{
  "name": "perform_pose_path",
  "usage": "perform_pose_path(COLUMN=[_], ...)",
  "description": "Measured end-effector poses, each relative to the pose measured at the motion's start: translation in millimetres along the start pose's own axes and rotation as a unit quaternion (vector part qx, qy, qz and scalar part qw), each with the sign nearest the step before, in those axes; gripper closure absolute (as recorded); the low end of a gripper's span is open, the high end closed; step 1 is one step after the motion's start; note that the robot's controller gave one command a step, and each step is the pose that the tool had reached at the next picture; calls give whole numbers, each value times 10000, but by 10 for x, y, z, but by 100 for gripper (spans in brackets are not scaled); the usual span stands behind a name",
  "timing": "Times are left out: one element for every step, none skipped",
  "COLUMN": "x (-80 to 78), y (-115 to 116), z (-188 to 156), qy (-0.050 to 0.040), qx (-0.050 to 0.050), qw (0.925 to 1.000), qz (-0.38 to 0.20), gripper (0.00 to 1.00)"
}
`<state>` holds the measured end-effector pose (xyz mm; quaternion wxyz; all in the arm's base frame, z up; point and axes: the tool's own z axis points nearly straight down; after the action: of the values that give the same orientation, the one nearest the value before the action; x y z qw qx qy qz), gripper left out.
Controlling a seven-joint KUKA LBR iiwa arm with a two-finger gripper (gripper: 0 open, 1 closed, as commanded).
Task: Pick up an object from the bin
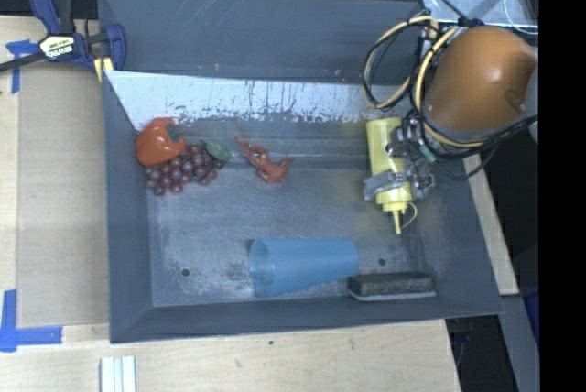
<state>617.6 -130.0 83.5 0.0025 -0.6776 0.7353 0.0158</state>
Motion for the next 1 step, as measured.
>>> perform_pose_path(x=[23], y=[-25], z=[-414], qy=[23], qx=[56], qw=[10000], qz=[75], gripper=[100])
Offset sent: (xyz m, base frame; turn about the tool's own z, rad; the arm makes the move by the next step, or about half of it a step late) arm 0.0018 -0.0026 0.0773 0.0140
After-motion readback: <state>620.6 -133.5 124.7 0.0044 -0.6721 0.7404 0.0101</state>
